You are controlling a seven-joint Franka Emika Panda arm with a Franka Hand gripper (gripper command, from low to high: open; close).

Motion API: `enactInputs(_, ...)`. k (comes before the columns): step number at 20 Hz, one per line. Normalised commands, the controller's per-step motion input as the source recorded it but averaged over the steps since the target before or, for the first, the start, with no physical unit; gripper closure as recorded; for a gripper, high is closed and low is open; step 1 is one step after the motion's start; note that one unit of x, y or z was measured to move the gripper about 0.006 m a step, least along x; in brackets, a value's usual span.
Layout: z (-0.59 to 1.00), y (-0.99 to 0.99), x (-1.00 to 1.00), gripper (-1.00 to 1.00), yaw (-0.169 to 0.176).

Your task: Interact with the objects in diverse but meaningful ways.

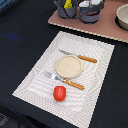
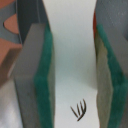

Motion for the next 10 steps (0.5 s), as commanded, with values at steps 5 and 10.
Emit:
enactInputs(5, 0.22, 0.29, 0.22, -1.00, -0.015)
enactInputs(10, 0.95, 0.25, 0.22, -1.00, -0.051)
